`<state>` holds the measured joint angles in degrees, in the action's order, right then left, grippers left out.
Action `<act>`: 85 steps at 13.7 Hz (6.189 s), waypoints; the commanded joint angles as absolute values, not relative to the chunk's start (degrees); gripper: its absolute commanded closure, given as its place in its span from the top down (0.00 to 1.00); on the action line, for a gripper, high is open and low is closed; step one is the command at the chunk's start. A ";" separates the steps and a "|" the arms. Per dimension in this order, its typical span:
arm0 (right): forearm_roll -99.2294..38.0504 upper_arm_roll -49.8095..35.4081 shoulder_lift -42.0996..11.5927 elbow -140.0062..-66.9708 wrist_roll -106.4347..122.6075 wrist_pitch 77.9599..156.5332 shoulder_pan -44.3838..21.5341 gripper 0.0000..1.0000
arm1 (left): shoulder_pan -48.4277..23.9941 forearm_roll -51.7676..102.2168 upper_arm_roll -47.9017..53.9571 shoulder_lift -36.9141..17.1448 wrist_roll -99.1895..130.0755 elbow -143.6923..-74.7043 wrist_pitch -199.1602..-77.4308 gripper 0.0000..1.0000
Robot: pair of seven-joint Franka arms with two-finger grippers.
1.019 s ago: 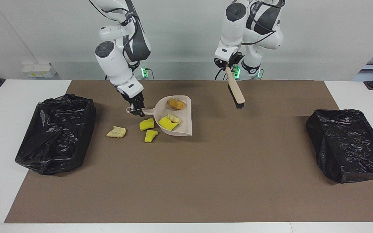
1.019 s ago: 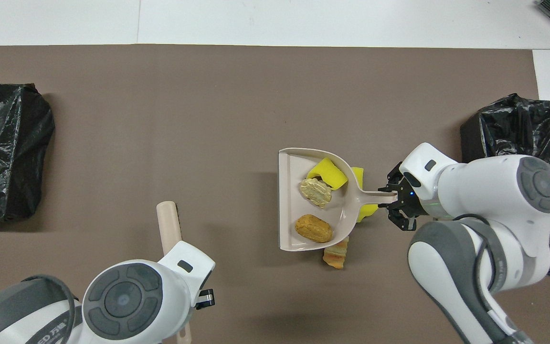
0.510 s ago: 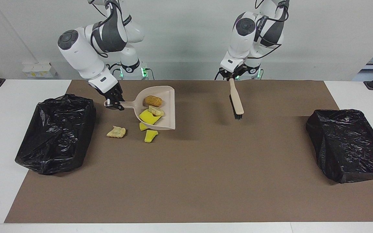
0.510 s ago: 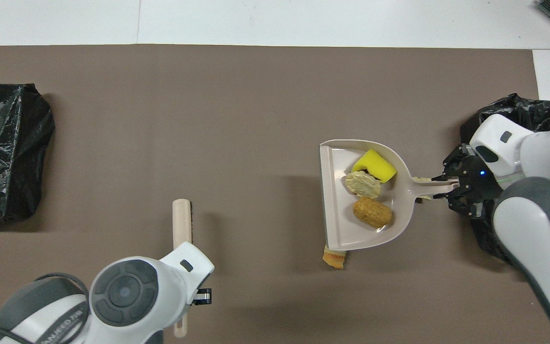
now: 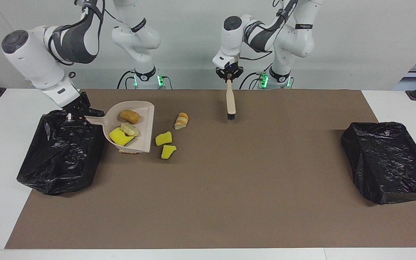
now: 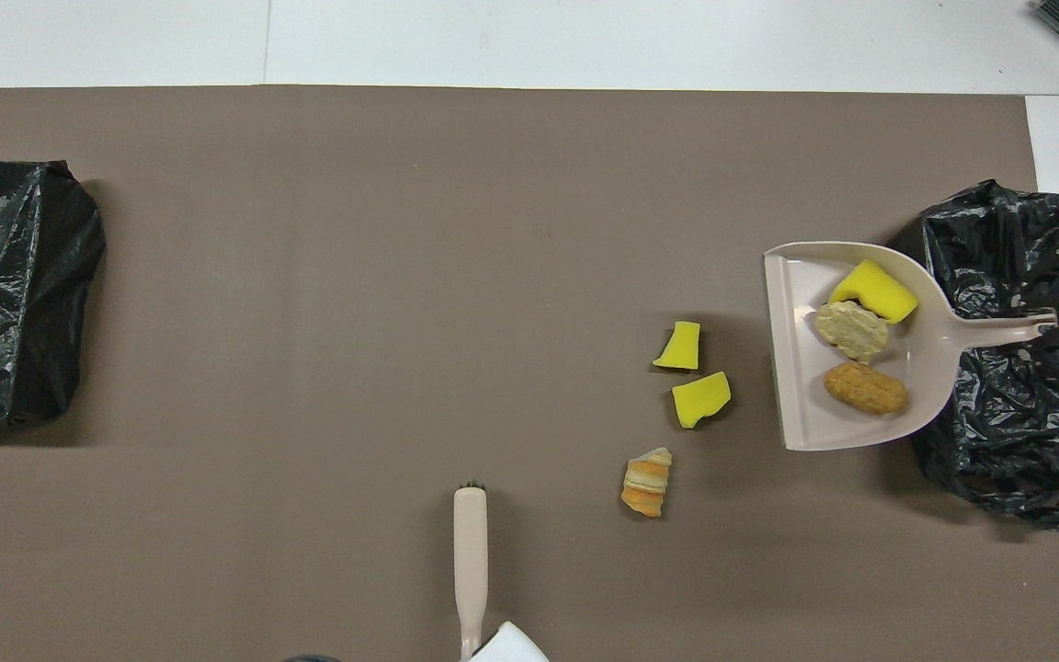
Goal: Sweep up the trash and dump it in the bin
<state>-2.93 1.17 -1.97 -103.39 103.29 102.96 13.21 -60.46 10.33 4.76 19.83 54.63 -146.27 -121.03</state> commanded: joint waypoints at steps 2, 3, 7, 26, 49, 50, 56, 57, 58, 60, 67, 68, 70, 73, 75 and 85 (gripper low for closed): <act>-0.01 0.44 -2.64 -99.93 109.32 103.09 19.59 0.00 | -63.37 15.81 3.69 17.67 57.39 -147.48 -125.76 0.00; 0.70 0.44 -2.81 -99.67 112.38 104.75 21.34 0.00 | -63.37 16.34 3.69 17.23 57.48 -147.39 -125.86 0.00; 6.56 0.44 -4.12 -97.21 118.82 107.66 26.10 0.00 | -63.37 16.52 3.69 17.31 59.59 -147.48 -125.68 0.00; 33.05 -1.31 -2.90 -98.17 115.31 116.55 25.31 0.00 | -20.07 3.78 3.43 16.44 18.42 -128.44 -107.16 1.00; 3.25 -14.85 1.94 -111.71 28.55 104.23 4.07 0.00 | -3.16 0.44 2.55 1.84 -4.92 -84.80 -81.48 1.00; 2.56 -14.85 0.72 -111.10 21.26 104.67 2.13 0.00 | -3.16 0.44 2.55 2.45 -4.92 -85.25 -80.78 1.00; -0.09 -15.03 -6.94 -104.25 -8.12 108.63 -8.86 0.00 | -1.93 0.44 2.46 2.81 -4.92 -85.61 -79.01 1.00; 0.00 -14.94 -8.25 -103.98 -13.05 109.24 -10.62 0.00 | -1.93 0.53 2.46 2.81 -4.92 -85.61 -79.01 1.00; 0.44 -14.94 -9.65 -103.54 -17.62 110.90 -12.11 0.00 | -1.93 0.53 2.46 2.81 -4.92 -85.69 -79.01 1.00; 0.71 -14.94 -11.76 -103.19 -24.23 112.58 -15.10 0.00 | -1.85 0.53 2.46 2.81 -4.92 -85.69 -79.01 1.00; 1.41 -14.85 -21.44 -96.68 -39.72 120.22 -23.64 0.00 | -2.02 0.53 2.46 2.81 -4.13 -85.87 -79.10 1.00; 1.32 -14.85 -21.36 -97.03 -40.07 121.10 -23.64 0.00 | -2.02 0.53 2.46 2.81 -4.22 -85.87 -79.10 1.00; 1.06 -14.85 -21.44 -97.12 -41.21 121.38 -23.91 0.00 | -2.02 0.53 2.46 2.90 -4.22 -86.04 -79.10 1.00; 1.05 -14.85 -21.71 -98.78 -45.26 124.62 -24.60 0.00 | -2.02 0.53 2.46 2.99 -4.13 -86.04 -79.19 1.00; 1.05 -14.85 -21.88 -99.40 -45.88 125.07 -24.61 0.00 | -2.02 0.61 2.46 2.90 -4.13 -86.04 -79.19 1.00; 0.00 -15.12 -7.14 -110.63 -49.73 116.63 -30.05 1.00 | -2.99 0.70 3.07 4.92 -3.96 -86.04 -78.57 1.00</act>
